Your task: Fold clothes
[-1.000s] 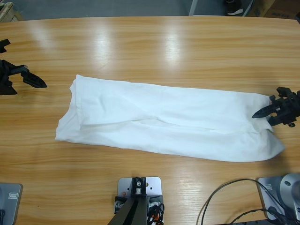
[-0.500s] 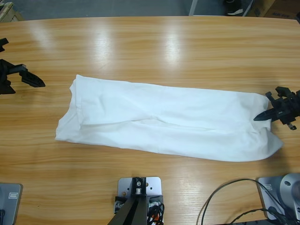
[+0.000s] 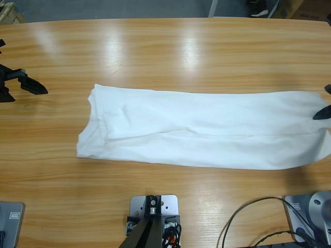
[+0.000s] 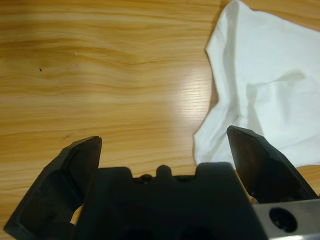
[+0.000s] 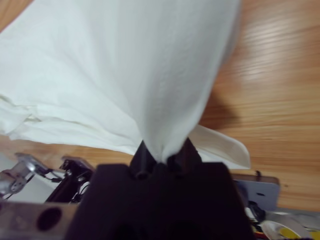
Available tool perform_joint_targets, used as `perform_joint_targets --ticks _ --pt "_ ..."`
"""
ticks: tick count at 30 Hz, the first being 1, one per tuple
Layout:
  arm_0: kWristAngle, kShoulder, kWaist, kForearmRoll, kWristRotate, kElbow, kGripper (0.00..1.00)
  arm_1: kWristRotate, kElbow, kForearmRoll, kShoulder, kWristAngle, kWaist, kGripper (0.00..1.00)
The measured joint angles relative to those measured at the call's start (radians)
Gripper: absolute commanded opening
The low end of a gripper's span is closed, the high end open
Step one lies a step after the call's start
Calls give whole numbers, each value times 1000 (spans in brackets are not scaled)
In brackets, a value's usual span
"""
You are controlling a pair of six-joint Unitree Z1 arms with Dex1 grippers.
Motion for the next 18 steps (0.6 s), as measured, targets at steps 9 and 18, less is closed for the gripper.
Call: perform_joint_targets --ticks 9,18 --pt "0 -13 -1 1 0 0 973 68 -24 57 -94 10 231 0" --pt "0 -32 -47 5 -16 1 991 316 -224 60 -106 5 704 0"
